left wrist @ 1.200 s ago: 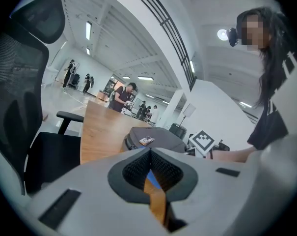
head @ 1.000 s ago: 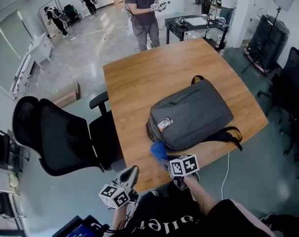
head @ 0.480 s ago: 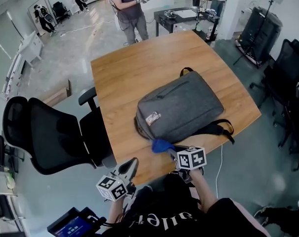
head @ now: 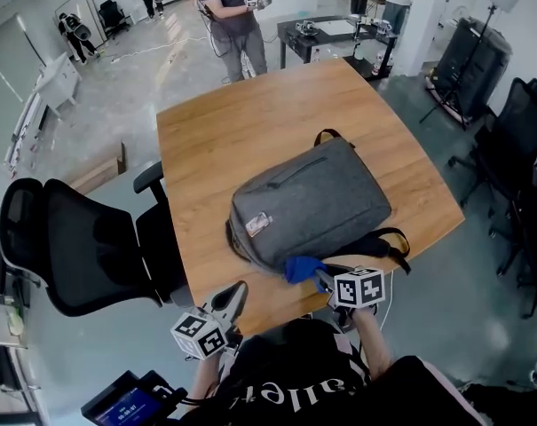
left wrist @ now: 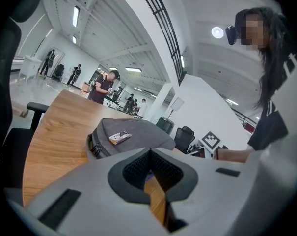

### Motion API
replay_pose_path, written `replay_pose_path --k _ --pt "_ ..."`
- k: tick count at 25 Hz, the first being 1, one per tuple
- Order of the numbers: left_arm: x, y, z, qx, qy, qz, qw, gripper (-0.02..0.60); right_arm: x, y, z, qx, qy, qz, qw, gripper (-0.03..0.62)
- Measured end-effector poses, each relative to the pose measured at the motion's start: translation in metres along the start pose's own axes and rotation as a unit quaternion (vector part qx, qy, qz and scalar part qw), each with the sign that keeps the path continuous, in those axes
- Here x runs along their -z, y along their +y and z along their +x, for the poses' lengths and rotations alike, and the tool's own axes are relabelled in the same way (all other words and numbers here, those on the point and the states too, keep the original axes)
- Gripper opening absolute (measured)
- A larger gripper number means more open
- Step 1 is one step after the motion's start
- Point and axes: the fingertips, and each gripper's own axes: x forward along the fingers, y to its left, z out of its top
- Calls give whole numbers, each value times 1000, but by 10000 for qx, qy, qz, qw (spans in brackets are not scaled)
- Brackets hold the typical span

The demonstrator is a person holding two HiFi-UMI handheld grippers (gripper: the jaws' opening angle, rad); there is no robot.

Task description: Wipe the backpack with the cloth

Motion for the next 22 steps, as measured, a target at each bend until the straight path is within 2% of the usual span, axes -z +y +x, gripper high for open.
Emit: replay_pose_path --k 8,11,22 --pt "3 -7 33 -107 6 -11 9999 2 -21 -70 -29 249 -212 279 9991 64" --pt "3 -11 47 -82 6 1 10000 2 -30 -98 -42 509 -304 326 9977 64" --pt "1 -21 87 12 82 23 10000 2 -56 -188 -92 1110 -840 892 9862 64"
